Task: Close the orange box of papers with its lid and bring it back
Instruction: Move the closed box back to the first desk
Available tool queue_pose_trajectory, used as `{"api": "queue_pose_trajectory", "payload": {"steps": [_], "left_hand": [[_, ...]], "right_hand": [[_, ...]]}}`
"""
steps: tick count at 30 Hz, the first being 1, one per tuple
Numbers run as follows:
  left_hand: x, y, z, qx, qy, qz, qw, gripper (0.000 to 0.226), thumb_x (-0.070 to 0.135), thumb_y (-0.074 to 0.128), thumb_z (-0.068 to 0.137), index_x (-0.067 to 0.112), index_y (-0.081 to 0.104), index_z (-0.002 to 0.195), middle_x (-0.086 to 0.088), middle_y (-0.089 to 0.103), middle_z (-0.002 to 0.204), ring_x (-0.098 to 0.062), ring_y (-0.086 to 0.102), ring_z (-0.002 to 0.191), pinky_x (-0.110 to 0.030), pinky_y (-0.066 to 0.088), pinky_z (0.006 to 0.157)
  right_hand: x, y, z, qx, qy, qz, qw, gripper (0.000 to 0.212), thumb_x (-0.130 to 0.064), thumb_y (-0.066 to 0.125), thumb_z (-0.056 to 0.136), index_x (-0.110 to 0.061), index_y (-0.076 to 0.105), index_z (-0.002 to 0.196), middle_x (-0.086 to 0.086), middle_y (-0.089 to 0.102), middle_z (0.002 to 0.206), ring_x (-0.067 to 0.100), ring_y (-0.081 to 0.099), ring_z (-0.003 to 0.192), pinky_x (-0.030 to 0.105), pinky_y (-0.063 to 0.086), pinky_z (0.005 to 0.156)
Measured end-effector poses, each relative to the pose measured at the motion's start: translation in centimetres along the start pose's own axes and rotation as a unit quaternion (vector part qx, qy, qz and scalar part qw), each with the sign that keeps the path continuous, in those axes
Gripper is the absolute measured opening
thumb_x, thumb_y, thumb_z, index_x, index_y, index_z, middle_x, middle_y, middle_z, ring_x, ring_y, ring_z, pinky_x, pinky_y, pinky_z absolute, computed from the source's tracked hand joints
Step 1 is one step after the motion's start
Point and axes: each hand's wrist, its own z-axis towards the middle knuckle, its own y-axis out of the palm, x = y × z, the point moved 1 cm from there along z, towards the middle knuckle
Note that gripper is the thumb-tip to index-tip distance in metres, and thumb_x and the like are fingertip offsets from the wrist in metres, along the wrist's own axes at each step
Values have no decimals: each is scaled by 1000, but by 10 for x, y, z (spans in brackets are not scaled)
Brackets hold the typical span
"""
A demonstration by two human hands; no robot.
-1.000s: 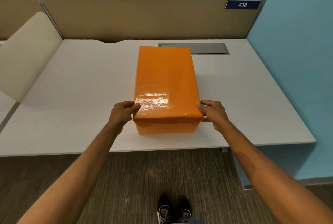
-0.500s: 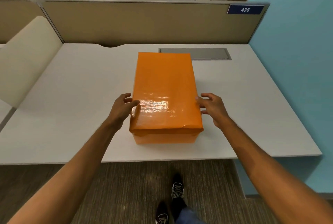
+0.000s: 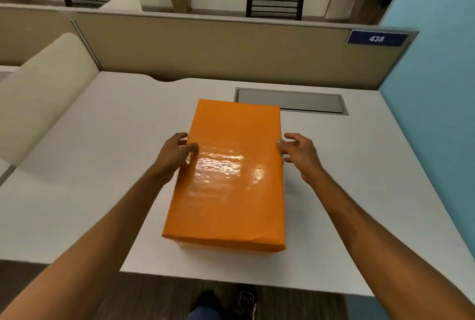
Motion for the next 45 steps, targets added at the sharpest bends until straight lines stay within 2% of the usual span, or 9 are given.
{"api": "queue_pose_trajectory", "payload": {"steps": [8, 11, 17, 20, 24, 28, 38, 41, 45], "left_hand": [[23, 0, 55, -20, -42, -14, 999, 59, 38, 57, 97, 9, 44, 147, -9, 54, 144, -33, 53, 128, -46, 43, 103], [33, -1, 74, -38, -43, -31, 998, 48, 47, 53, 97, 16, 59, 134, 2, 63, 121, -30, 57, 121, -44, 43, 93], [33, -1, 95, -27, -49, -36, 998, 57, 52, 55, 94, 12, 61, 134, -2, 66, 116, -29, 62, 110, -47, 49, 90], [27, 0, 101, -29, -53, -34, 998, 57, 50, 53, 96, 8, 60, 134, -8, 64, 125, -33, 60, 116, -53, 48, 101], [23, 3, 108, -31, -56, -45, 997, 54, 48, 54, 96, 7, 61, 131, -10, 64, 127, -35, 60, 119, -55, 46, 103], [19, 3, 112, -35, -59, -57, 996, 54, 46, 55, 97, 5, 61, 131, -13, 63, 131, -37, 58, 121, -57, 44, 106], [20, 4, 112, -43, -51, -51, 996, 54, 44, 52, 99, 2, 59, 132, -15, 61, 135, -33, 59, 115, -46, 46, 91], [20, 6, 110, -30, -46, -42, 998, 55, 44, 53, 98, 2, 59, 133, -15, 61, 134, -25, 55, 104, -42, 43, 86], [20, 2, 101, -12, -23, -16, 1000, 64, 48, 54, 96, 7, 47, 145, -12, 54, 144, -37, 53, 129, -52, 46, 102]], "right_hand": [[-8, 12, 58, 3, 25, 19, 999, 58, -44, 64, 91, -14, 50, 140, 10, 63, 127, 24, 63, 102, 39, 56, 79], [-11, 17, 73, 7, 30, 31, 999, 47, -47, 60, 93, -16, 58, 129, 8, 66, 121, 18, 65, 92, 36, 56, 72], [-14, 24, 88, 17, 48, 21, 998, 49, -51, 55, 94, -15, 60, 127, 6, 67, 114, 24, 66, 99, 48, 58, 85], [-13, 28, 91, 11, 52, 25, 998, 42, -50, 53, 96, -17, 64, 121, 2, 68, 109, 20, 66, 93, 43, 58, 78], [-11, 30, 94, 17, 67, 41, 997, 19, -46, 55, 96, -31, 64, 89, -10, 67, 89, 9, 64, 80, 28, 49, 58], [-11, 34, 98, 20, 78, 40, 996, 16, -44, 55, 96, -30, 62, 93, -9, 66, 88, 9, 64, 79, 28, 48, 57], [-8, 38, 94, 32, 90, 6, 995, 30, -56, 50, 95, -30, 60, 104, -7, 64, 89, 16, 62, 79, 40, 51, 70], [-11, 38, 87, 27, 86, -18, 996, 38, -60, 46, 94, -29, 60, 111, 0, 66, 104, 18, 62, 83, 41, 51, 73], [-13, 35, 72, 31, 63, -78, 994, 63, -60, 38, 97, -15, 51, 139, 13, 59, 136, 32, 59, 117, 53, 49, 99]]}}
